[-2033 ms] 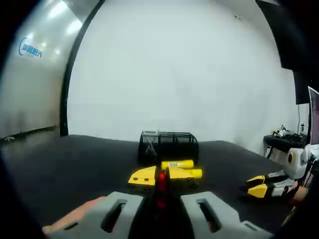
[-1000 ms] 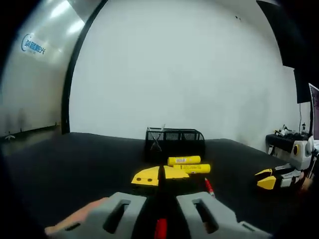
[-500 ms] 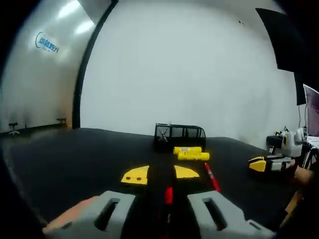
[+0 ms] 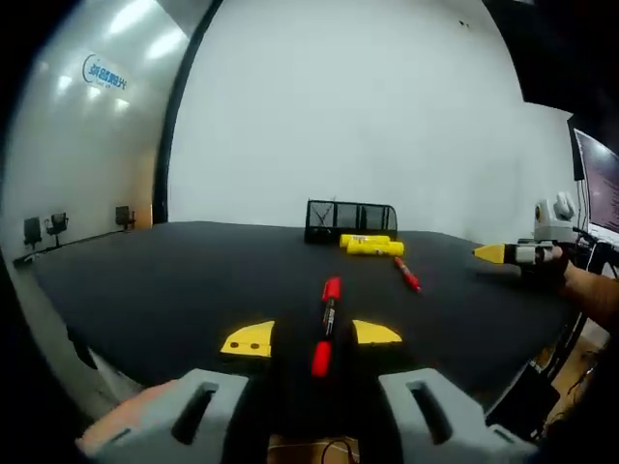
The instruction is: Pick up pens and glue sticks and place them into the holder.
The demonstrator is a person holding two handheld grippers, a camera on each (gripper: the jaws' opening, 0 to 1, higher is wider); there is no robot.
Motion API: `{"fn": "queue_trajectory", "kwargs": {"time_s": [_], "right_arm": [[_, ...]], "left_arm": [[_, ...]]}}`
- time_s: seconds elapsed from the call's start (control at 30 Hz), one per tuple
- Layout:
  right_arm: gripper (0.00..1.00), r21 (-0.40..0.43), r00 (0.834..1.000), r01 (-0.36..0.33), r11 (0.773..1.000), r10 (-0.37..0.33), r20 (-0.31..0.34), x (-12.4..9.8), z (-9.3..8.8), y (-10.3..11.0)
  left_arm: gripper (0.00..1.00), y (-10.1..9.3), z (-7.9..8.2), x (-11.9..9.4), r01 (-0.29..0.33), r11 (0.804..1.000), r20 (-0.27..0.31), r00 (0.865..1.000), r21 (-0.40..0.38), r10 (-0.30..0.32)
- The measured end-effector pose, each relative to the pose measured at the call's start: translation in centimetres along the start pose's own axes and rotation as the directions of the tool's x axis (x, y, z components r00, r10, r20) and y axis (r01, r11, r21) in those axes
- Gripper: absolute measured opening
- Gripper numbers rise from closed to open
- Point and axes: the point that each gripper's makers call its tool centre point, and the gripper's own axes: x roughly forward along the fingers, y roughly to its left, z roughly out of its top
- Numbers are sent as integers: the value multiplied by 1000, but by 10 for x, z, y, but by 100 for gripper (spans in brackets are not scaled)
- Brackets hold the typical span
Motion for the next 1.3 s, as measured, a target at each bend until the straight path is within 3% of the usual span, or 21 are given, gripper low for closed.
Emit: {"fn": "queue_trajectory", "kwargs": {"time_s": [0.13,0.17,0.23,0.33,0.47,0.6,0.83,0.97,1.2,1.3], "right_arm": [[22,0,1000,2,1000,-2,0,0,0,0],[22,0,1000,3,1000,-3,0,0,0,-1],[22,-1,1000,3,1000,-3,0,0,0,-1],[22,-3,1000,4,1000,-4,-3,0,0,-1],[22,0,1000,4,1000,-4,0,0,0,-1],[22,-4,1000,4,1000,-4,0,-1,0,0],[22,-3,1000,6,1000,-6,5,-2,1,0],[22,-2,1000,6,1000,-6,6,-2,1,0],[22,0,1000,6,1000,-6,6,-1,1,-1],[22,1,1000,8,1000,-8,7,-1,1,-2]], "left_arm": [[23,-1,-9,1,-11,1000,-10,1000,2,11],[21,0,-6,0,-20,1000,14,1000,22,20],[12,2,-7,-1,-41,999,6,999,31,41],[6,4,-7,-2,-51,998,2,999,35,51],[6,3,-3,-2,-48,998,-1,999,50,48],[6,0,16,-2,-41,997,26,999,70,39],[6,-2,72,6,-26,994,131,991,102,12],[6,-3,94,14,-19,993,172,985,117,-2],[6,0,138,40,-11,990,232,972,139,-22],[6,1,149,57,4,991,231,972,135,-36]]}}
